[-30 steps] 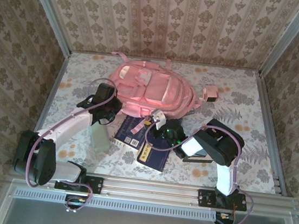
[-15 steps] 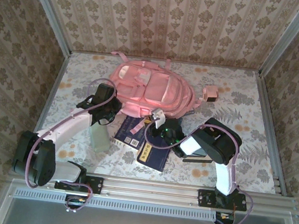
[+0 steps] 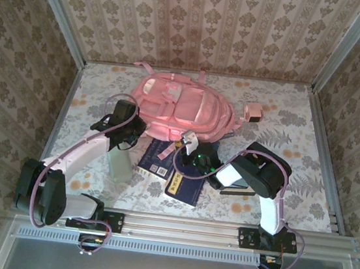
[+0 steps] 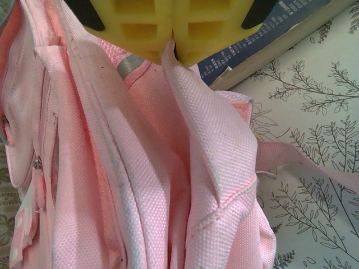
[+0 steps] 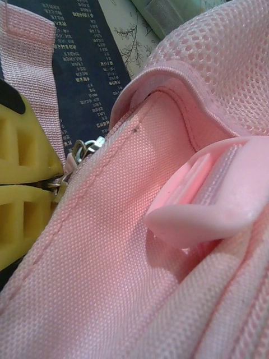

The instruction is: Pack books, pencil case, and school supplies into a backpack

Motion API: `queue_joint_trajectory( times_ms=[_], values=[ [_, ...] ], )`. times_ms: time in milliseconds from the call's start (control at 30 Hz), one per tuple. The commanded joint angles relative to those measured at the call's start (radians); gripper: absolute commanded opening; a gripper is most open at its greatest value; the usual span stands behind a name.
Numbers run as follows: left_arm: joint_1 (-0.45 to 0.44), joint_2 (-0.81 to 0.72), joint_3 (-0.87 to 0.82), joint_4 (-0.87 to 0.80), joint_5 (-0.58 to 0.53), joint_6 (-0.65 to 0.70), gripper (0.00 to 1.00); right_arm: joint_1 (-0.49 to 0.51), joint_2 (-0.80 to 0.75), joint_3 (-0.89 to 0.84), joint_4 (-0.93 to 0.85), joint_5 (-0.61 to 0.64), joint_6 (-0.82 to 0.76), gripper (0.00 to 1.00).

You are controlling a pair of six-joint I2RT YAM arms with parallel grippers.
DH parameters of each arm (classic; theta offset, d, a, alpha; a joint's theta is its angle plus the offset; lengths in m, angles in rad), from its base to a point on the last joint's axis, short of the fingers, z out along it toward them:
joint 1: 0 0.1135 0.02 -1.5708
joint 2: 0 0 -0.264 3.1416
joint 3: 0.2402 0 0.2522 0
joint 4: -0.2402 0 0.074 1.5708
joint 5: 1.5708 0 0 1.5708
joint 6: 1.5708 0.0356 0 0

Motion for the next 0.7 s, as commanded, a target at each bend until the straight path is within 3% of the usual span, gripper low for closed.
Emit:
queue_joint_trajectory(
  times_ms=[0, 433, 567, 667],
  values=[
    [0.021, -0.046, -0.009, -0.003, 0.01, 0.021, 0.0, -0.006, -0.052, -0.039, -0.058, 0.06, 0.017, 0.0],
    [0.103, -0.056, -0.002, -0.032, 0.014, 0.068, 0.0, -0.024, -0.251, -0.088, -0.308, 0.103, 0.03, 0.0],
    [0.132, -0.069, 0.006, -0.053, 0.007, 0.103, 0.0, -0.081, -0.316, -0.024, -0.583, 0.085, 0.159, 0.0],
    [0.156, -0.069, 0.016, -0.058, 0.011, 0.129, 0.0, -0.126, -0.364, -0.029, -0.675, 0.053, 0.239, 0.0]
  ],
)
